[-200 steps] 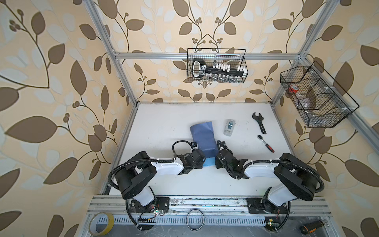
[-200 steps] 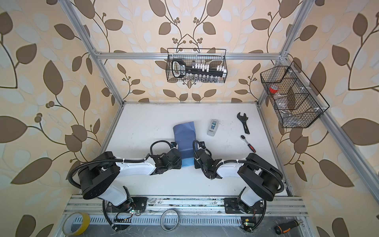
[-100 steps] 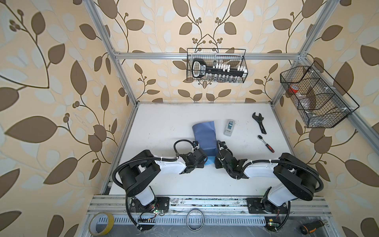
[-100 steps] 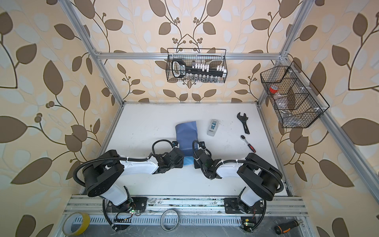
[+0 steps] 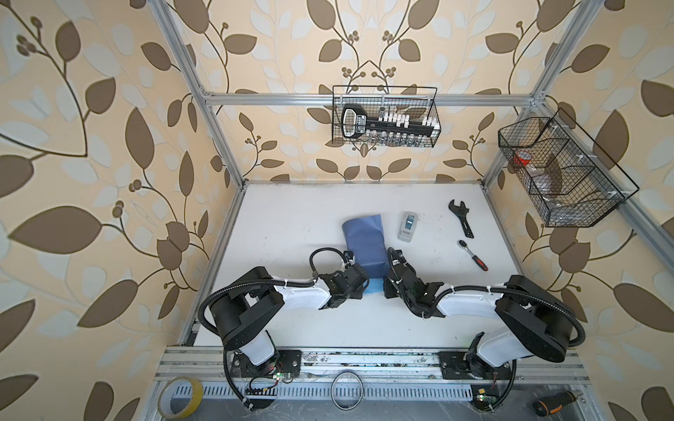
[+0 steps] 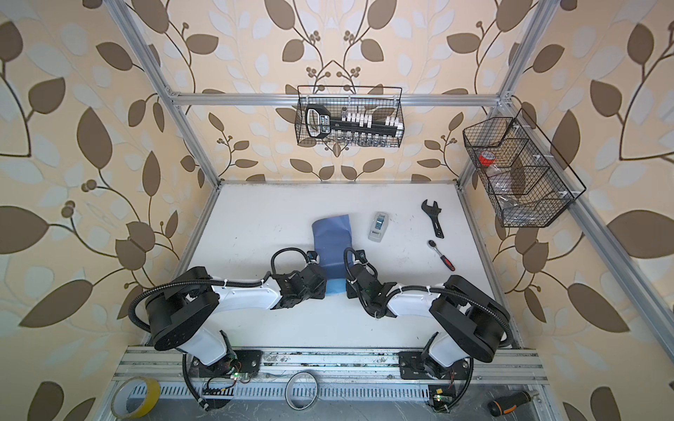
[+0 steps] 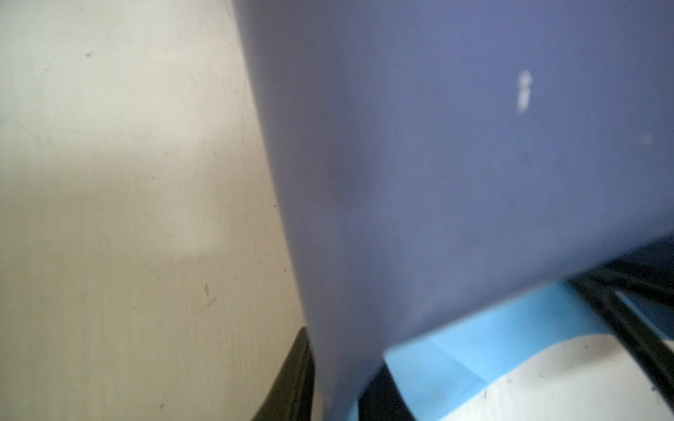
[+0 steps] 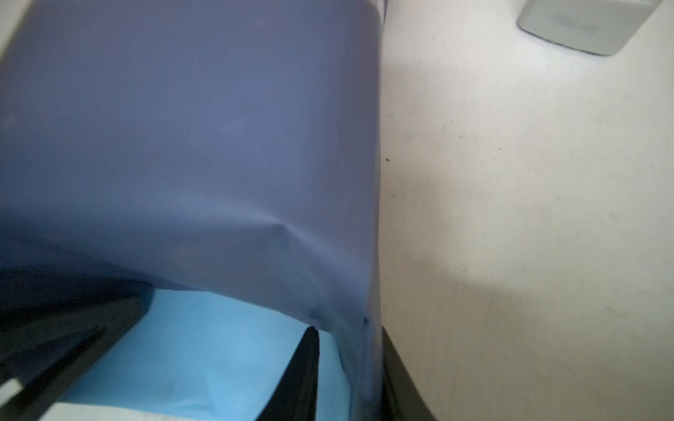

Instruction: Wrap the gift box in paper

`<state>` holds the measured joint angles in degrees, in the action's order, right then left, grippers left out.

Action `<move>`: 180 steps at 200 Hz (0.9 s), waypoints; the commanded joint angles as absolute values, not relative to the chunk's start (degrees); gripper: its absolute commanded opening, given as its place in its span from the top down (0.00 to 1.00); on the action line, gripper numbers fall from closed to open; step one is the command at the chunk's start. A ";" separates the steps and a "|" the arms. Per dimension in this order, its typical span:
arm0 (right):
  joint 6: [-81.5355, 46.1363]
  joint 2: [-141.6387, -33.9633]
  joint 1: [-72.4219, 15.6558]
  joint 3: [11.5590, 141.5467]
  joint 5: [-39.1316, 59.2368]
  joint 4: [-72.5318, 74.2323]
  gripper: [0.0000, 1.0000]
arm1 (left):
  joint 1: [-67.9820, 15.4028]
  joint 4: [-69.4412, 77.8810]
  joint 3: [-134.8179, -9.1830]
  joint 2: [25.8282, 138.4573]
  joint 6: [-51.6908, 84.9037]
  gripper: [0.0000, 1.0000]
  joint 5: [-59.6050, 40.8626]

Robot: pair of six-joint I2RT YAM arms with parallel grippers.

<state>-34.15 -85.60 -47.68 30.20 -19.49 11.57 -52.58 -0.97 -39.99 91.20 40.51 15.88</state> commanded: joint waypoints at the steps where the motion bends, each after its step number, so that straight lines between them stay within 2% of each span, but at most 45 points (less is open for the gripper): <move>1: -32.59 -83.61 -46.87 28.95 -16.83 9.95 0.66 | -52.96 -3.68 -39.48 87.93 38.91 0.63 16.54; 44: -31.22 -82.20 -45.28 28.07 -12.88 10.19 0.60 | -52.91 -6.83 -39.38 80.16 32.97 0.31 16.87; 85: -29.96 -77.84 -43.51 26.43 -7.00 10.49 0.55 | -52.83 -11.35 -42.78 72.19 17.20 0.04 15.38; 130: -30.21 -69.11 -37.27 23.18 -0.49 7.73 0.50 | -52.82 -7.04 -45.21 71.84 -10.34 0.04 13.50; 161: -30.86 -64.03 -31.64 22.12 0.40 3.91 0.45 | -52.65 -2.89 -46.50 75.67 -28.98 0.02 13.33; 180: -31.31 -62.87 -29.04 21.49 1.05 3.21 0.38 | -51.63 -1.15 -47.63 78.88 -37.98 0.02 12.35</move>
<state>-31.00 -64.34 -31.51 22.79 -1.13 6.44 -52.49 -5.37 -44.58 75.57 -19.00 13.89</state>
